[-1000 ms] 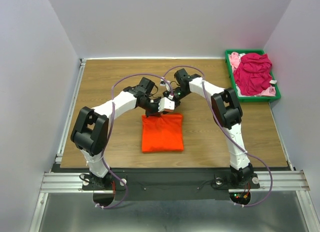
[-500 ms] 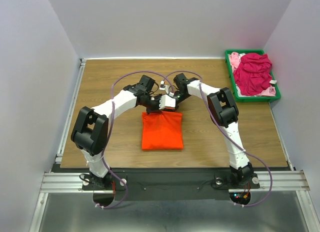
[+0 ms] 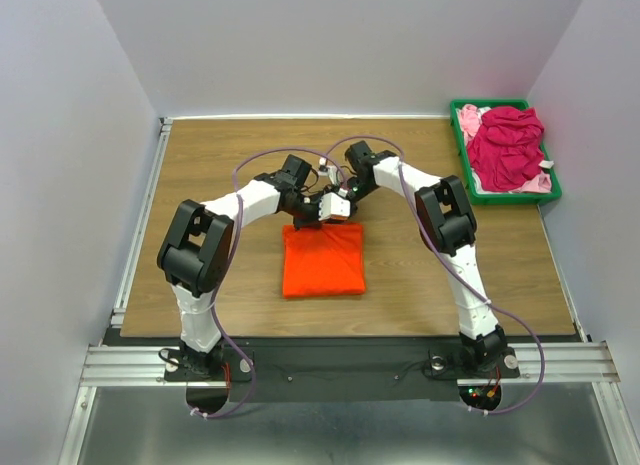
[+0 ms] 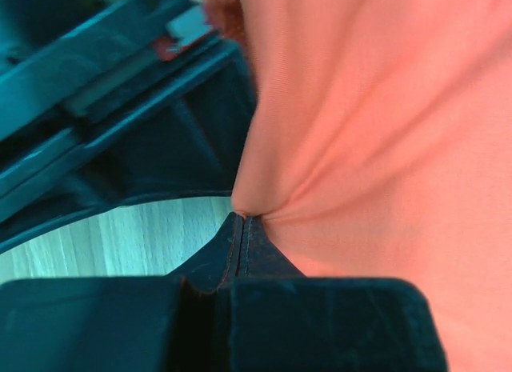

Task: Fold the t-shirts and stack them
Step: Fold the tshirt

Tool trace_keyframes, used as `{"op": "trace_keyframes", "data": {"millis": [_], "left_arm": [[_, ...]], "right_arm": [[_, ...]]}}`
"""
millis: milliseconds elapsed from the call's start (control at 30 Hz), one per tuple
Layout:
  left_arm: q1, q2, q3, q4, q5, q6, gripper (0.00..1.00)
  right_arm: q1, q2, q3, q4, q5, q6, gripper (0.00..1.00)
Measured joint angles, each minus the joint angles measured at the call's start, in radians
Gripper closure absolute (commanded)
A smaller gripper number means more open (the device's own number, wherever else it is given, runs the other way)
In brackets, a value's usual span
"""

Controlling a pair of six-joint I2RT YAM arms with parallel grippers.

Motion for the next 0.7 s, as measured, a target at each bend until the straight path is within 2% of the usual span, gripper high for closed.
{"op": "trace_keyframes", "data": {"millis": [33,67,100,133,200,400,500,567,700], "left_arm": [[0.000,0.001,0.000,0.001,-0.001,0.003,0.77],[0.000,0.001,0.000,0.003,-0.003,0.003,0.71],[0.000,0.001,0.000,0.005,-0.009,0.002,0.66],[0.004,0.001,0.002,0.006,-0.010,-0.003,0.54],[0.013,0.001,0.014,0.003,-0.008,-0.022,0.46],[0.129,-0.018,0.128,-0.003,0.054,-0.152,0.51],[0.206,-0.101,0.121,0.004,0.123,-0.270,0.58],[0.233,-0.182,0.068,0.033,0.185,-0.359,0.64],[0.219,-0.352,-0.152,0.184,0.344,-0.663,0.65]], "right_arm": [[-0.001,0.000,0.022,-0.005,0.027,0.001,0.66],[-0.003,0.000,0.056,-0.011,0.061,0.003,0.63],[-0.004,0.000,0.082,-0.012,0.090,0.004,0.55],[-0.006,0.000,0.102,-0.012,0.116,0.003,0.51],[-0.020,-0.002,0.163,-0.004,0.190,0.003,0.45],[-0.101,-0.080,0.208,0.002,0.292,0.013,0.46],[-0.147,-0.201,0.140,0.013,0.289,0.024,0.55],[-0.163,-0.314,0.046,0.026,0.237,0.049,0.63],[-0.137,-0.496,-0.173,0.065,0.061,0.127,0.66]]}}
